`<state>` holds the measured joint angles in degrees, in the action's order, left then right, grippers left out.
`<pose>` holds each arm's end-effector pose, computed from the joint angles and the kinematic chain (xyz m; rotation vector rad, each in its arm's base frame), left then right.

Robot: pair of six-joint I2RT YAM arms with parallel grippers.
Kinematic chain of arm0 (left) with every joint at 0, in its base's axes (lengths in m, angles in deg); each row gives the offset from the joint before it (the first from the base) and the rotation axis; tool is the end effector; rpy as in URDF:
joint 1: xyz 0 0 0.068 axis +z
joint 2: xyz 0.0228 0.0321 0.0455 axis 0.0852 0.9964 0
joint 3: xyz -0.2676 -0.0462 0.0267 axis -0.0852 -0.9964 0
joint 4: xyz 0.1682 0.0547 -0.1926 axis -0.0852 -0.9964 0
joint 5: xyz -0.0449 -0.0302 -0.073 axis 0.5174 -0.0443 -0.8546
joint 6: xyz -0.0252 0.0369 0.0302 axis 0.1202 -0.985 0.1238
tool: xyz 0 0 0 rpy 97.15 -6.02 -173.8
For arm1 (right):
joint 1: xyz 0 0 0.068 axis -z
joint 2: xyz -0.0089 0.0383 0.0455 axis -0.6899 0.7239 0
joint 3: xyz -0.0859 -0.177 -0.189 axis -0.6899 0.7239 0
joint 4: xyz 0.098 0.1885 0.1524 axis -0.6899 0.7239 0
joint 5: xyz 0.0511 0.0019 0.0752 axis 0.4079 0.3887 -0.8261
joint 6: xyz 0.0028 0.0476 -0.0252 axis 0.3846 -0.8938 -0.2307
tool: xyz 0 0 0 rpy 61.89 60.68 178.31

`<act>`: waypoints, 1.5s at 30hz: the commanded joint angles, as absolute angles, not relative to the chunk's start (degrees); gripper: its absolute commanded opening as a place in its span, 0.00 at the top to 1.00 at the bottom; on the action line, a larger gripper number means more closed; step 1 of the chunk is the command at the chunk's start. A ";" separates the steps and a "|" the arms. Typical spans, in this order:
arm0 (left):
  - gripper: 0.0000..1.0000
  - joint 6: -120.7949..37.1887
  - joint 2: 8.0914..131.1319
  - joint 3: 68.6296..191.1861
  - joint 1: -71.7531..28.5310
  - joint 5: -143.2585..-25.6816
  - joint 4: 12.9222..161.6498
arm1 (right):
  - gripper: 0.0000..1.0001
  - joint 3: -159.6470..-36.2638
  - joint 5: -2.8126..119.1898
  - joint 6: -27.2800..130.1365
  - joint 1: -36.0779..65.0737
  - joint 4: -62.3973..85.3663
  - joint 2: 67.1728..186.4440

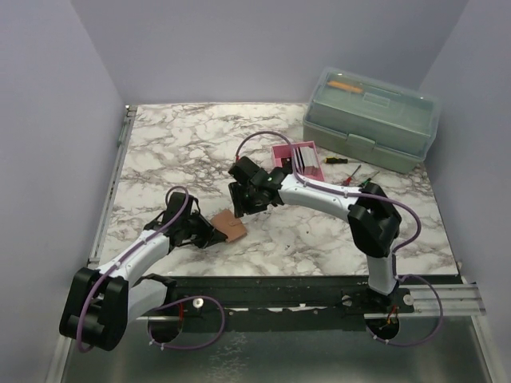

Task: Put the credit cards into the card holder
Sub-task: Move the card holder to the center of the board, then open the card holder at the center of the board.

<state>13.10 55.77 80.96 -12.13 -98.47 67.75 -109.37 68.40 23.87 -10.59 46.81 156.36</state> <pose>0.1719 -0.0667 0.1524 -1.0118 2.5993 -0.9793 0.2453 0.3375 0.2231 -0.4474 2.6541 0.4693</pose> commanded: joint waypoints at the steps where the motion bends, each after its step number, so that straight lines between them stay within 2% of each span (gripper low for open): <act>1: 1.00 14.11 56.33 80.40 -12.34 -100.10 64.04 | 0.54 -112.27 66.39 28.04 -10.73 41.21 160.83; 5: 1.00 11.83 58.16 82.45 -12.38 -100.10 62.93 | 0.56 -111.14 62.65 30.50 -11.47 37.26 162.01; 13: 1.00 11.64 59.40 83.16 -12.44 -98.91 61.81 | 0.45 -115.03 63.33 32.02 -13.38 40.34 167.57; 15: 0.94 11.57 59.46 84.40 -12.43 -98.42 60.22 | 0.43 -114.93 64.24 31.79 -13.93 41.48 168.38; 17: 0.80 10.94 59.23 87.05 -12.35 -97.02 56.46 | 0.42 -113.69 64.46 31.70 -14.24 40.58 168.20; 19: 0.71 10.03 59.16 89.95 -12.35 -96.04 52.72 | 0.42 -113.24 65.51 31.06 -14.29 40.17 168.41; 22: 0.67 9.35 59.52 93.77 -12.26 -94.83 48.07 | 0.49 -114.93 69.86 29.98 -14.30 43.24 169.99; 26: 0.67 9.77 61.58 95.91 -11.58 -93.44 46.52 | 0.59 -114.32 69.99 28.66 -14.30 44.13 169.78; 29: 0.71 8.97 64.76 96.06 -11.42 -93.49 50.17 | 0.65 -113.09 68.68 27.38 -14.34 43.24 168.23; 33: 0.75 6.65 70.70 96.86 -11.28 -92.30 52.55 | 0.66 -111.49 66.47 25.67 -14.30 41.63 166.26; 34: 0.75 6.19 72.06 97.09 -11.10 -91.61 52.57 | 0.65 -110.91 66.22 25.20 -14.30 41.01 165.67; 38: 0.80 4.75 76.02 97.52 -10.44 -90.02 52.59 | 0.47 -109.54 68.24 24.61 -14.22 42.09 163.78; 42: 0.85 4.90 76.79 96.87 -10.43 -89.99 52.38 | 0.42 -113.60 75.16 26.61 -14.95 48.01 163.67; 45: 0.88 5.43 76.60 96.12 -10.46 -89.93 52.36 | 0.42 -116.08 77.92 29.26 -17.04 48.79 163.77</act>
<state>5.53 75.37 97.35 -10.82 -94.14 51.60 -112.54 70.69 25.84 -14.44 43.47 165.60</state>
